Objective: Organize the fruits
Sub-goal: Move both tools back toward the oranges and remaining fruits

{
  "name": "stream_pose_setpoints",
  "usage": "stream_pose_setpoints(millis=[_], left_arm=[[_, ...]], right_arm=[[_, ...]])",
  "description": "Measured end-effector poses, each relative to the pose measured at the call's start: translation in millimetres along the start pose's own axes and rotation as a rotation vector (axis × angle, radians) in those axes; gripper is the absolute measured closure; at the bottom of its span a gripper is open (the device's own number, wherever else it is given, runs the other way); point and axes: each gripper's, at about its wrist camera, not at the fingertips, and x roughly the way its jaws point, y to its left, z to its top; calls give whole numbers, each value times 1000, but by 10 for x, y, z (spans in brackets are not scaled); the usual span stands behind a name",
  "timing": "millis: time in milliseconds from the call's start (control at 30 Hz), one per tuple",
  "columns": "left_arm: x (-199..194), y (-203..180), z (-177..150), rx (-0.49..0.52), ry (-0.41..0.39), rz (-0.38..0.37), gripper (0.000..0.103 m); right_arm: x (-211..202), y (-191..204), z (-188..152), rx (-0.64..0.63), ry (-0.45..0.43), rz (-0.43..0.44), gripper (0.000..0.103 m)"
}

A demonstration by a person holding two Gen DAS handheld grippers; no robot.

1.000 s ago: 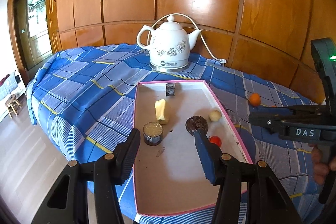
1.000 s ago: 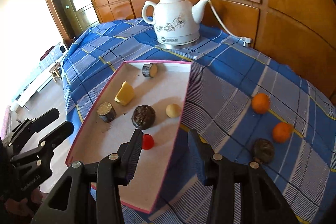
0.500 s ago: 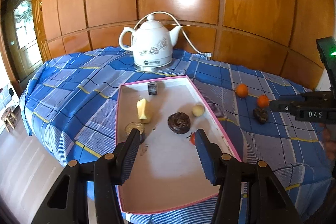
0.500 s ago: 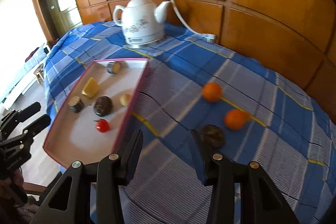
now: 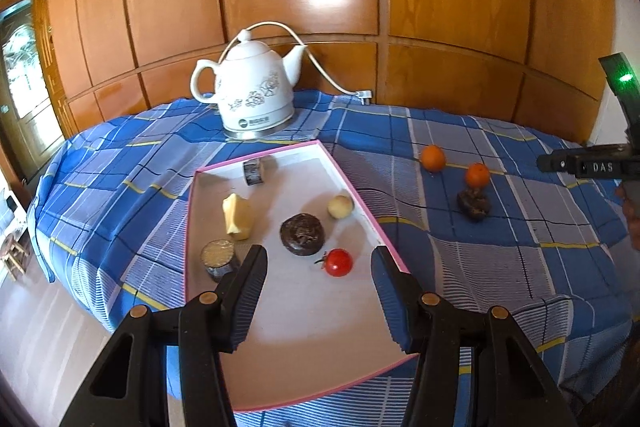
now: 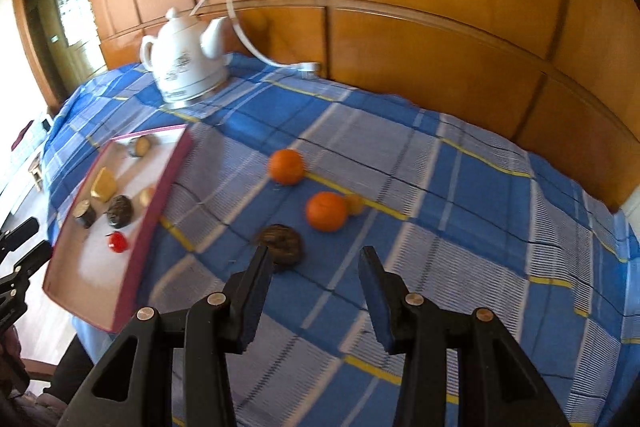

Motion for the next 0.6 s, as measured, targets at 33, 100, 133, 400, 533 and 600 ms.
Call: stream_pose_setpoints(millis=[33, 100, 133, 400, 533, 600], left_arm=[[6, -21, 6, 5, 1, -3, 48], [23, -73, 23, 18, 5, -11, 48], [29, -93, 32, 23, 6, -15, 48], [227, -320, 162, 42, 59, -92, 48], [355, -442, 262, 40, 85, -126, 48], [427, -513, 329, 38, 94, -149, 48]], right_arm=[[7, -56, -1, 8, 1, -9, 58], [26, -198, -20, 33, 4, -29, 58], [44, -281, -36, 50, 7, -41, 58], [248, -785, -181, 201, 64, -97, 58], [283, -832, -198, 230, 92, -99, 58], [311, -807, -202, 217, 105, -110, 58]])
